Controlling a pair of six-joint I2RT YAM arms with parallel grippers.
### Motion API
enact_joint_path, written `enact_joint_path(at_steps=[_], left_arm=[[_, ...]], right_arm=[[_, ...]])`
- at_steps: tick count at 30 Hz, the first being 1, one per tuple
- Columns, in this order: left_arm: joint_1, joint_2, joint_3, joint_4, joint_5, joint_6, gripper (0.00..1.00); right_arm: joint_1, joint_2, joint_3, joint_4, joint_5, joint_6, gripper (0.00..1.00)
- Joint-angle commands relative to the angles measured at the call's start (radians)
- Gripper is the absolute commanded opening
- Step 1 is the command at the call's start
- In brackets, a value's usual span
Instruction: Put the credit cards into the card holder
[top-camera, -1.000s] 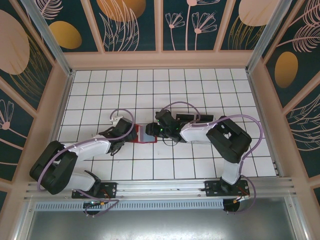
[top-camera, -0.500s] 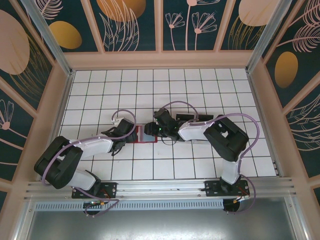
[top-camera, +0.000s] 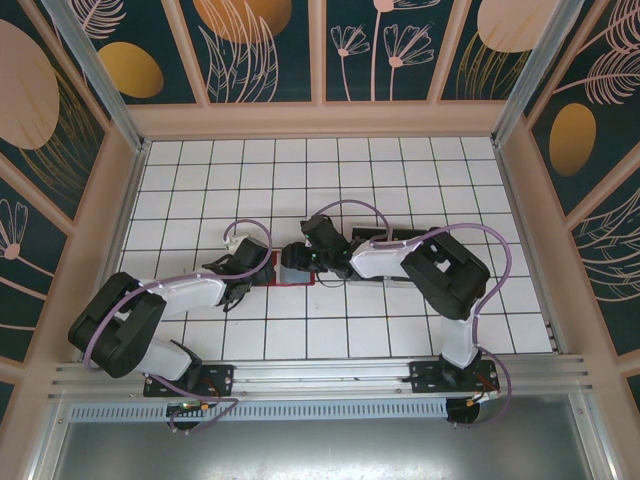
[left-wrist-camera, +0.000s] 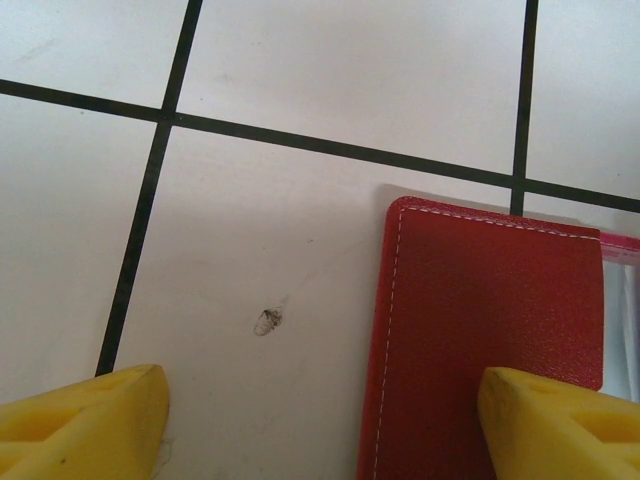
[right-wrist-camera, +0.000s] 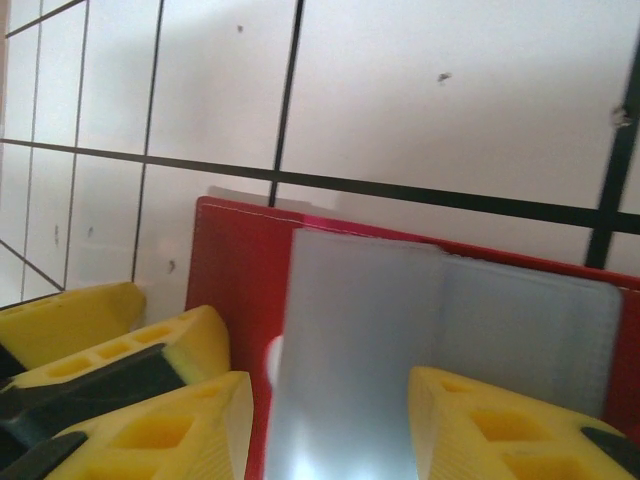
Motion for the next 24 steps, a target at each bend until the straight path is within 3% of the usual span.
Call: enact_joint_path(at_steps=[1,13,24], left_arm=[[0.007,0.01,-0.013,0.015,0.019,0.016,0.81],[0.008,0.008,-0.016,0.019,0.026,0.017,0.81],[0.007,0.01,-0.016,0.021,0.027,0.019,0.8]], right_arm=[[0.008,0.005,0.027,0.012,-0.022,0.001,0.45],[-0.002,-0.063,0.033,-0.085,0.074,-0.042,0.45],[-0.006,-0.031,0.05,-0.165,0.137,-0.074,0.48]])
